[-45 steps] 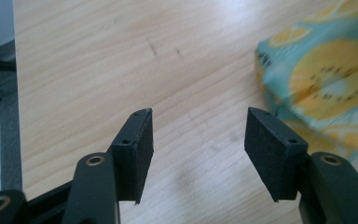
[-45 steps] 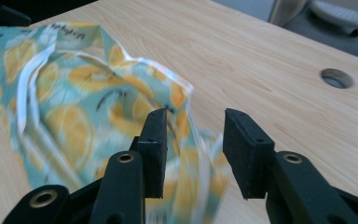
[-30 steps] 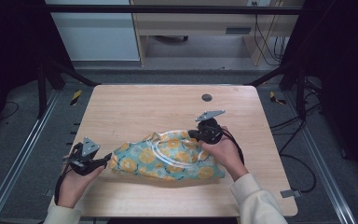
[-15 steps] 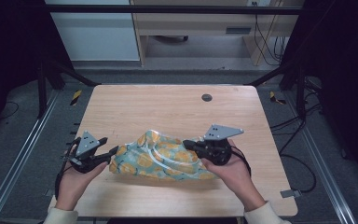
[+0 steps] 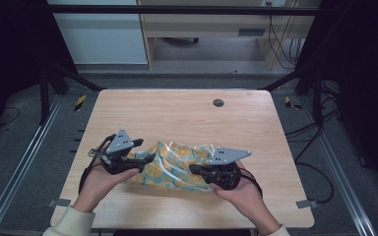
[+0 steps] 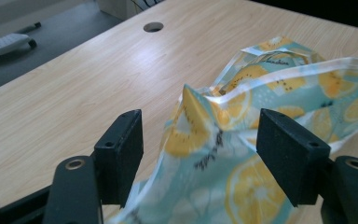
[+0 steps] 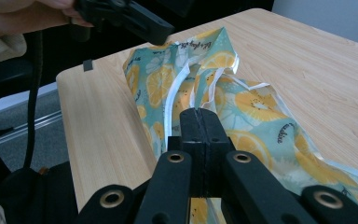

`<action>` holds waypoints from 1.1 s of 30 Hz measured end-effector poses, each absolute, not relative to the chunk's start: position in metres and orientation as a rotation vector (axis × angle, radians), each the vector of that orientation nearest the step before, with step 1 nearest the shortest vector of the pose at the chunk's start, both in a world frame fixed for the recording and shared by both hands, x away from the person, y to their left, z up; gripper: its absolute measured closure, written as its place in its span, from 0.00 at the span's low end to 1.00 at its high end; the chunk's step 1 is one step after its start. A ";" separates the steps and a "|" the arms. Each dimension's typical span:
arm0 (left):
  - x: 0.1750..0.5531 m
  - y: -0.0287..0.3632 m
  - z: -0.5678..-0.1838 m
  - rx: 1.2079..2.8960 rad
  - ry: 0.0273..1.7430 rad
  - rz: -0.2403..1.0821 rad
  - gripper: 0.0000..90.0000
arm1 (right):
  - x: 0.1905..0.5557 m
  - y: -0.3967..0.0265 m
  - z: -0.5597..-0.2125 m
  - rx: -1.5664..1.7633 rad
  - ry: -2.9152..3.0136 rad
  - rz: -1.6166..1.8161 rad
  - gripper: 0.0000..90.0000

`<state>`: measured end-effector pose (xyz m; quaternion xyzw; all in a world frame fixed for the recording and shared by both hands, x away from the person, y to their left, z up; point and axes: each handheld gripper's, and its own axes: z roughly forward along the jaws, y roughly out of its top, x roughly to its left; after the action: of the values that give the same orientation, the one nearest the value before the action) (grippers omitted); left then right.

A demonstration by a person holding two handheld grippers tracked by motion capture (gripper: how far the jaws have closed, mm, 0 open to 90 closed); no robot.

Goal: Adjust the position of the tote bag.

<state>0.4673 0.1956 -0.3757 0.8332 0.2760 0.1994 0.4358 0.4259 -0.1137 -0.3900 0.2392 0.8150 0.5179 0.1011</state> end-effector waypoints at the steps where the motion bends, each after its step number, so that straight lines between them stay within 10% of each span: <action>1: 0.473 0.190 -0.377 2.094 0.687 0.489 0.35 | 0.426 -0.114 -0.390 0.708 2.409 1.528 1.00; 4: 0.490 0.178 -0.384 2.147 0.714 0.417 0.34 | 0.427 -0.115 -0.391 0.707 2.413 1.523 1.00; 13: 0.480 0.183 -0.389 2.139 0.710 0.509 0.96 | 0.422 -0.119 -0.392 0.706 2.423 1.515 1.00; 21: 0.423 0.208 -0.397 2.008 0.623 0.521 0.93 | 0.403 -0.119 -0.405 0.700 2.468 1.499 1.00; 33: 0.394 0.213 -0.449 2.247 0.390 0.391 0.99 | 0.394 -0.122 -0.454 0.744 2.562 1.335 0.99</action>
<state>0.3938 0.2130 -0.4487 0.8890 0.1545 0.1547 0.4023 0.3943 -0.1220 -0.4544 0.2485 0.8562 0.4460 0.0791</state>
